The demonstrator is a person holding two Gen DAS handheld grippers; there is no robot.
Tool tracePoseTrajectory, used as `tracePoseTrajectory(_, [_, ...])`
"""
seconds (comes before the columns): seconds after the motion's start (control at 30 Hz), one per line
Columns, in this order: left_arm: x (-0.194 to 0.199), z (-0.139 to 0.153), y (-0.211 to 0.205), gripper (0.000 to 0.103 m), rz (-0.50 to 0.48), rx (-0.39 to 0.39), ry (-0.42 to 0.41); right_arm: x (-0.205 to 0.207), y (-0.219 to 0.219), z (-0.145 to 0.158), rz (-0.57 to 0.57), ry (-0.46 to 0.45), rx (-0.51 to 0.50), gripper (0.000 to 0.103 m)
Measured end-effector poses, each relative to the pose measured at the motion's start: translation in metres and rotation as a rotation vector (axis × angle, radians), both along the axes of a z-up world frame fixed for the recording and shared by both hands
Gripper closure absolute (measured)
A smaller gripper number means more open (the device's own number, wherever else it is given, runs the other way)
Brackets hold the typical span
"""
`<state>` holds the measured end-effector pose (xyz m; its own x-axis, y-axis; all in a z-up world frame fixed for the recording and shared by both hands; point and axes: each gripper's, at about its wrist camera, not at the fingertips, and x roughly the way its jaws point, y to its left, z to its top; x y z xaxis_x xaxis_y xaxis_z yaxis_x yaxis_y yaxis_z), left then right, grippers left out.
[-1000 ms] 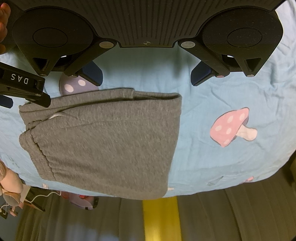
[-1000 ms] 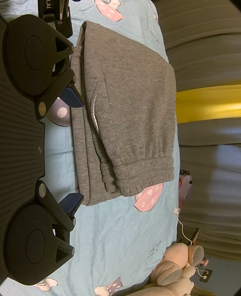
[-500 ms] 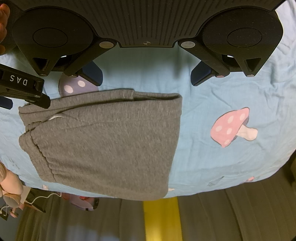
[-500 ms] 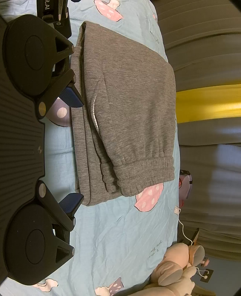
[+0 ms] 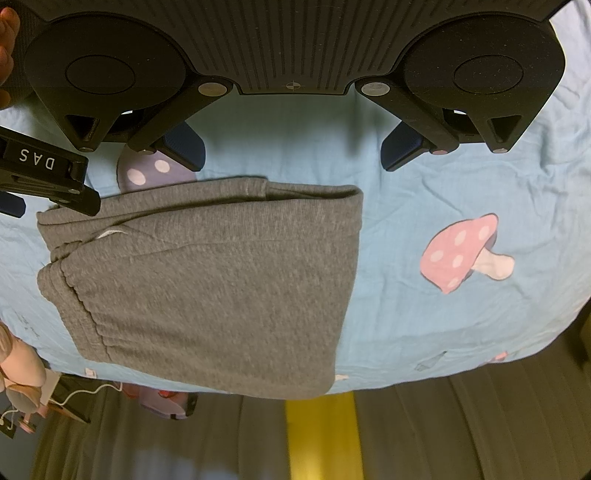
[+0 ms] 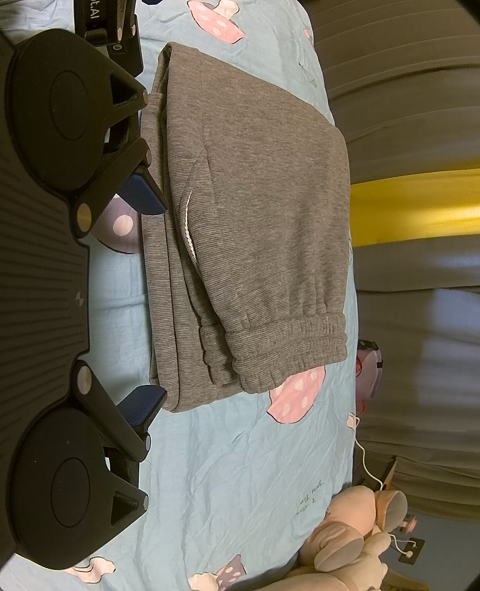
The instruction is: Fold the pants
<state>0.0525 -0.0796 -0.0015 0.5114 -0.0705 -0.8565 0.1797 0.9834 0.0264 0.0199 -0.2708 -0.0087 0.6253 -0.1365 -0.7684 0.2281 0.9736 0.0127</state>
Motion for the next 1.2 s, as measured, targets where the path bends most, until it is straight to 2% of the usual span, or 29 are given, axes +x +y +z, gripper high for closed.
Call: tracePoseTrajectory(1.2, [0.0002, -0.0008, -0.0008, 0.000, -0.004, 0.002, -0.003, 0.0000, 0.0007, 0.0000, -0.003, -0.001, 0.006, 0.004])
